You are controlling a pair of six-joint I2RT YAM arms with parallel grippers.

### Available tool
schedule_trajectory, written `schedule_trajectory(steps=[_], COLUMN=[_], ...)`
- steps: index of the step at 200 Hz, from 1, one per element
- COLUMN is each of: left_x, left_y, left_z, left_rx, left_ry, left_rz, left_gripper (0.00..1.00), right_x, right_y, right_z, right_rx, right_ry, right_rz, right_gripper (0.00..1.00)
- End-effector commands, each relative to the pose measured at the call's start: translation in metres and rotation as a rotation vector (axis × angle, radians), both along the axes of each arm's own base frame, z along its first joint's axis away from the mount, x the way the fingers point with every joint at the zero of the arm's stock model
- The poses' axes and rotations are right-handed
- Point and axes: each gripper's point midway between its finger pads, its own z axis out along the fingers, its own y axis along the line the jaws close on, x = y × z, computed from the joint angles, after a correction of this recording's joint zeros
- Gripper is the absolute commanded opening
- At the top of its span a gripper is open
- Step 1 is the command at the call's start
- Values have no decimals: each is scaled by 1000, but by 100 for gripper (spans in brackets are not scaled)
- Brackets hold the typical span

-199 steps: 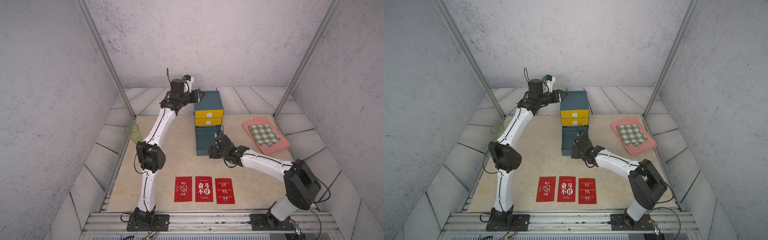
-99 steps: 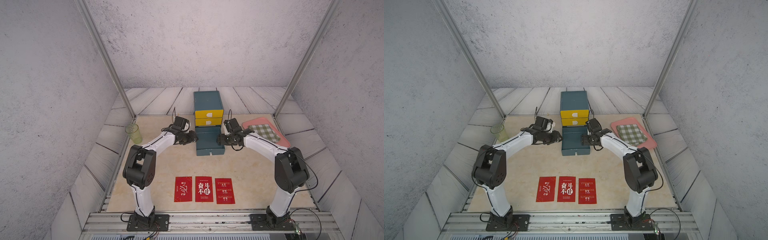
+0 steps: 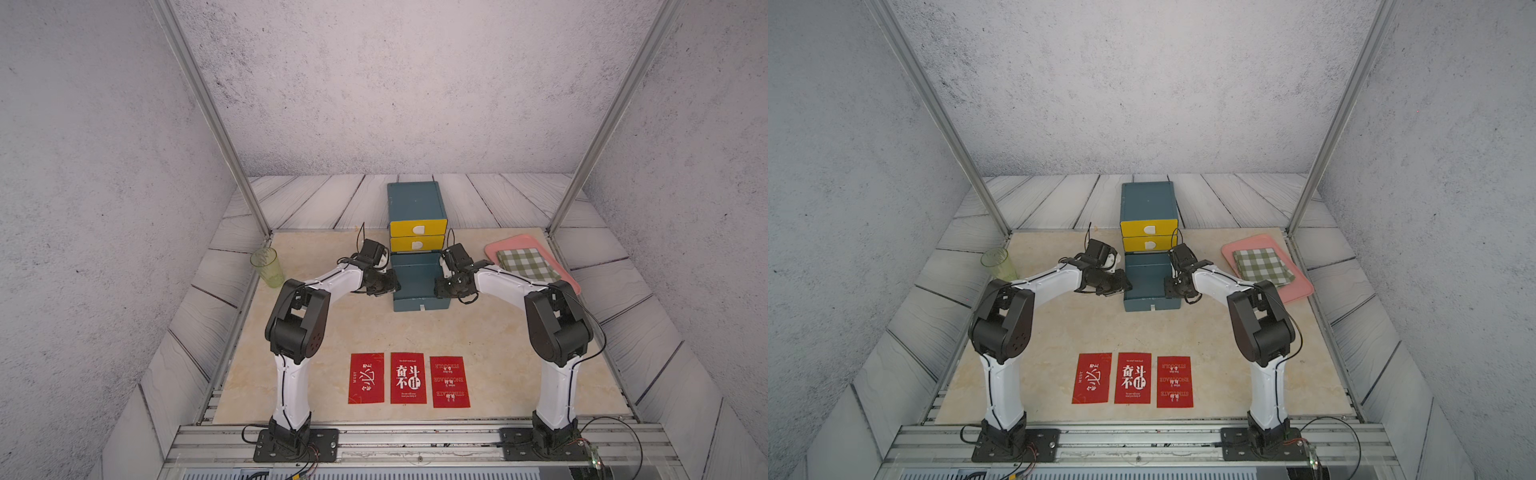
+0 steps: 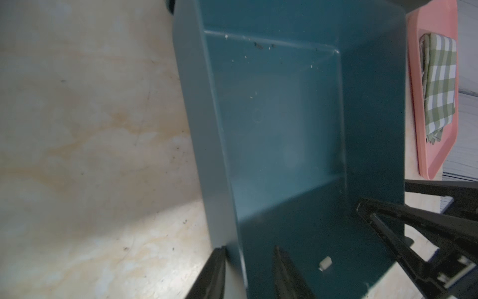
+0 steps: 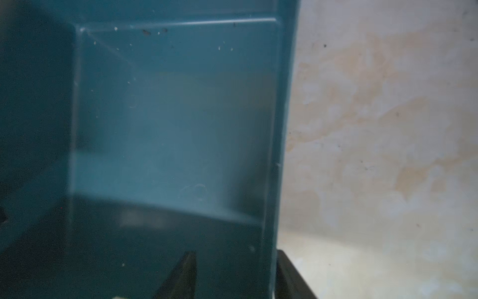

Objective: Take the postcards out of the drawer
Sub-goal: Close the drawer of the storage box.

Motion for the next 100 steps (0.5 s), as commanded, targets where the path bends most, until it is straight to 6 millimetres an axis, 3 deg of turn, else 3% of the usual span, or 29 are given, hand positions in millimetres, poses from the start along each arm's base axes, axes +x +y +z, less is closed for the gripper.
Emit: schedule_trajectory(steps=[1, 32, 100], left_x=[5, 9, 12], left_y=[-10, -17, -34], left_z=[9, 19, 42], left_rx=[-3, -11, -46], left_ry=[-48, -90, -159], left_rz=[-17, -19, -34], left_gripper=[33, 29, 28], right_x=[3, 6, 11], right_y=[6, 9, 10], right_z=[-13, -12, 0], right_rx=[23, 38, 46], right_ry=[20, 6, -34], right_rz=[14, 18, 17], right_gripper=[40, 28, 24])
